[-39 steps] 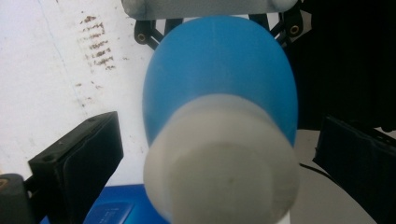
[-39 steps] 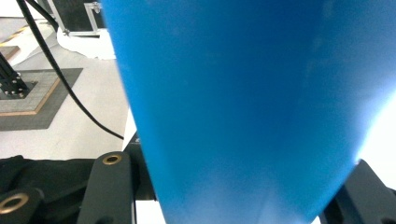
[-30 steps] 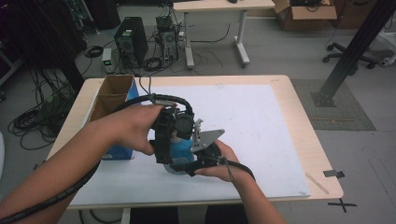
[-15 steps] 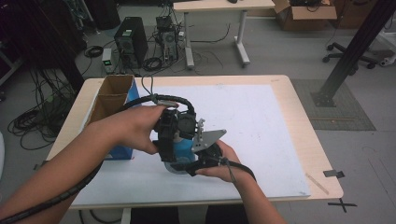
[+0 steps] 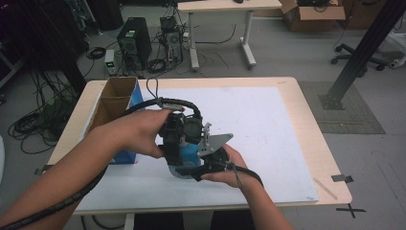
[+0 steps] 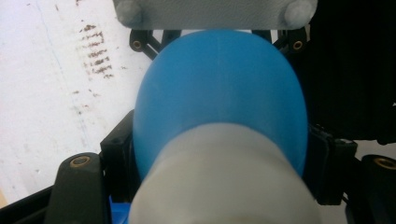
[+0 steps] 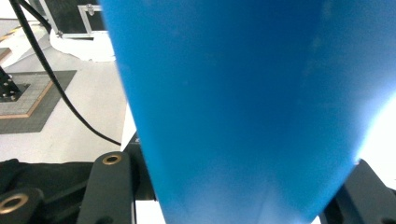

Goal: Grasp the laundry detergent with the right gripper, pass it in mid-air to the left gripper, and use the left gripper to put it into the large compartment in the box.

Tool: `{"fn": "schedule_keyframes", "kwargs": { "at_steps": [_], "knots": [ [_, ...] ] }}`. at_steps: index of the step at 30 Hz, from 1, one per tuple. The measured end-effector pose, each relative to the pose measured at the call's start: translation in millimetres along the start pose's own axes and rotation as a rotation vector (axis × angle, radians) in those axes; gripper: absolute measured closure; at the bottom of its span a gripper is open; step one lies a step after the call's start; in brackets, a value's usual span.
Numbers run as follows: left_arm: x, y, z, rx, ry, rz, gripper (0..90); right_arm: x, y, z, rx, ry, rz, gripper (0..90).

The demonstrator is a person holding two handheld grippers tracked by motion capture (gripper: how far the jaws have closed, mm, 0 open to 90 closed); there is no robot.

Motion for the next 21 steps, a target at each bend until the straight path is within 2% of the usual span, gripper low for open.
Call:
{"fn": "schedule_keyframes", "kwargs": {
  "at_steps": [11, 17, 21],
  "knots": [
    [1.2, -0.6, -1.3, -0.014, 0.003, 0.003, 33.8, -0.2, 0.8, -0.2, -0.002, 0.000, 0.002, 43.5],
    [1.7, -0.5, -2.2, -0.010, 0.000, 0.009, 36.6, -0.1, 1.3, -0.6, -0.002, -0.002, 0.003, 43.5],
    [1.5, 0.4, -2.3, -0.003, -0.005, -0.006, 37.3, 0.7, 2.0, -0.7, 0.002, -0.004, -0.001, 43.5]
  ]
}}
Point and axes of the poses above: each handheld gripper's, and its own axes: y roughly forward along the jaws, x roughly out of its underside, z roughly to its right, the point moved 5 cm from there along y, roughly forward along the jaws, and after that the axes turned 1 degree about -z, right-handed, at the moved point
